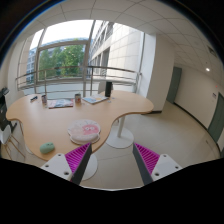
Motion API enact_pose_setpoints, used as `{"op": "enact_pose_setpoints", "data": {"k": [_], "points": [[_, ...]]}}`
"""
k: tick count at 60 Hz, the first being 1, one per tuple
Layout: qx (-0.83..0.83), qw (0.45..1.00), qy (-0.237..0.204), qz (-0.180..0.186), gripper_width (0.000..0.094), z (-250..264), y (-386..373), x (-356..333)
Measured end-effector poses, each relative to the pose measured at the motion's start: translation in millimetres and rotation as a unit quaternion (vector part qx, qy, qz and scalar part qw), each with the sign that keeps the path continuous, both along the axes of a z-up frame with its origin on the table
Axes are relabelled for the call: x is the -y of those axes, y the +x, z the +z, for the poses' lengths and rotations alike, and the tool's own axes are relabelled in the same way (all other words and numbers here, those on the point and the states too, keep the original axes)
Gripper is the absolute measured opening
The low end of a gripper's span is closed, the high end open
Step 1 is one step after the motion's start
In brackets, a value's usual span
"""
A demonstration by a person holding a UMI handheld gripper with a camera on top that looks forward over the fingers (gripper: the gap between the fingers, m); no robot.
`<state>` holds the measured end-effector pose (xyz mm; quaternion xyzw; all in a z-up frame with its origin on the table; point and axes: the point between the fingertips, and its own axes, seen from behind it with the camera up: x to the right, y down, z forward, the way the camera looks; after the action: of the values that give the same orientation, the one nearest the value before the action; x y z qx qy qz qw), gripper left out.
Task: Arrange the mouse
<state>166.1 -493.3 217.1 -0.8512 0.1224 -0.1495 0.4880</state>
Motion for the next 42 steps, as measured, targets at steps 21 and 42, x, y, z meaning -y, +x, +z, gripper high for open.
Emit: {"op": "enact_pose_setpoints", "data": {"k": [21, 42], "points": [[-0.014, 0.999, -0.05, -0.005, 0.0847, -66, -80, 16], [-0.087, 0.989, -0.062, 0.105, 0.0847, -167, -276, -58]]}}
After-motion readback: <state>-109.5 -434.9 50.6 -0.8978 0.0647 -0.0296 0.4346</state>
